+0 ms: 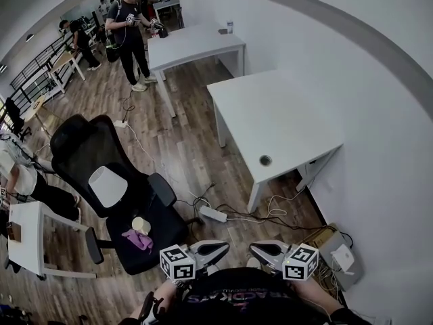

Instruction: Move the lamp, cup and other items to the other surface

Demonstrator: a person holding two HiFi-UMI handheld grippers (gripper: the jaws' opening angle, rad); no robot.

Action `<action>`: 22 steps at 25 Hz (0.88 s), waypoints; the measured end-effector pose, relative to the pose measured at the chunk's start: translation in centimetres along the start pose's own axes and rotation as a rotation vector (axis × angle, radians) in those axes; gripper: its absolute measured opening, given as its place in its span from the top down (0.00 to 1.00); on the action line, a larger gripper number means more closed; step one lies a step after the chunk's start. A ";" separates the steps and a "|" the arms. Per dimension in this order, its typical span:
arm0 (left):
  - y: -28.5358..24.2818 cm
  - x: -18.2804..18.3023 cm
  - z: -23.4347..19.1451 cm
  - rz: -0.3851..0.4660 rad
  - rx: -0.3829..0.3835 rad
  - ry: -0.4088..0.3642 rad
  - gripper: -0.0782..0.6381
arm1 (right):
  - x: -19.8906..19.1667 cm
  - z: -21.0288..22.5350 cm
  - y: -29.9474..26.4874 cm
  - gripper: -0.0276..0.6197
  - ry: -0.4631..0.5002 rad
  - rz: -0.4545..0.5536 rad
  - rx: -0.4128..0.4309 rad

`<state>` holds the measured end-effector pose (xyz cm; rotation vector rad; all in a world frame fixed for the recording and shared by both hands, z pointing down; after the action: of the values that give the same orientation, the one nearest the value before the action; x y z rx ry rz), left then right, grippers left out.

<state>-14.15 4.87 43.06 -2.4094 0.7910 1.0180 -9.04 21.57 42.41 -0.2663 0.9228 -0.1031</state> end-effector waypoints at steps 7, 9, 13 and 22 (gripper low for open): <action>-0.1 0.2 -0.2 0.002 0.008 -0.006 0.88 | 0.1 0.2 0.2 0.95 0.002 -0.004 -0.017; -0.2 0.5 -0.1 0.003 0.010 -0.005 0.88 | 0.2 0.3 0.3 0.95 -0.002 -0.006 -0.020; -0.1 0.6 -0.2 0.006 0.012 0.000 0.88 | 0.2 0.4 0.3 0.95 -0.010 -0.012 -0.019; -0.1 0.4 -0.6 0.007 0.015 0.012 0.88 | 0.2 0.6 0.1 0.95 -0.017 -0.026 -0.021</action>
<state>-13.56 4.45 43.19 -2.4034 0.8086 0.9975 -8.45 21.70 42.60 -0.2984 0.9037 -0.1145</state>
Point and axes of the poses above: the fingertips, and each gripper's own axes: y backward along the fingers, z to its right, x out of its top, the point moved 6 cm from there along y, backward along the fingers, and after that the axes turned 1 degree about -z, right-handed, at the moved point
